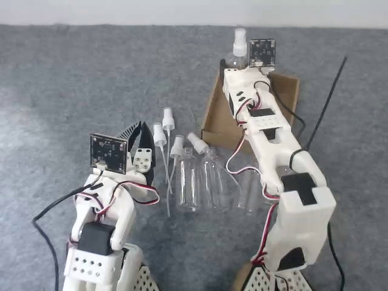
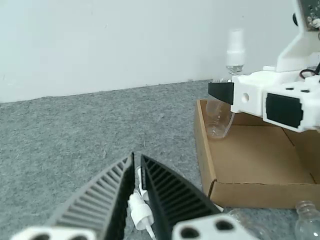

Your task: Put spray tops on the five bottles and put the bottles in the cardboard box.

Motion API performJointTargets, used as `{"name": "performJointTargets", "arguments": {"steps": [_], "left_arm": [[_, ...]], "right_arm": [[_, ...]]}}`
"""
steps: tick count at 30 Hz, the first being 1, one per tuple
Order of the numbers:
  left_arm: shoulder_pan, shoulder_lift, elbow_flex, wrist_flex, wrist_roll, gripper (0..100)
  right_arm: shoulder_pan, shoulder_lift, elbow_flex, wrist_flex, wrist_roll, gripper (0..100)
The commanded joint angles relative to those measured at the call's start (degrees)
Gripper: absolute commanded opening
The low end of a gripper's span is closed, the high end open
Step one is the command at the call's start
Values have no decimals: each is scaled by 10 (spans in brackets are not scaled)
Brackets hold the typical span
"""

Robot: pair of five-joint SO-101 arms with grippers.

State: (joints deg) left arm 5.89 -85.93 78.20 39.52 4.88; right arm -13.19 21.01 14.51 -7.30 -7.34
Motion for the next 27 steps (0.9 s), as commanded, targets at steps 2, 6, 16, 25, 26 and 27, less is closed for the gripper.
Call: {"name": "performJointTargets", "arguments": {"steps": [2,6,16,25,26,27], "left_arm": [[-4,-7,-4,-16,-1,13],[-4,-7,-4,-16,-1,13],[-4,-7,-4,-16,-1,13],[-4,-7,-4,-16,-1,13],[-4,-7,-4,-16,-1,13],[-4,-7,-4,-16,-1,13]], "right_arm": [[6,4,-40,-16,20,6],[7,12,-40,-16,40,6],[6,22,-40,-16,45,65],[7,22,-36,-13,45,164],[7,22,-36,-13,45,165],[7,22,-36,-13,45,165]]}}
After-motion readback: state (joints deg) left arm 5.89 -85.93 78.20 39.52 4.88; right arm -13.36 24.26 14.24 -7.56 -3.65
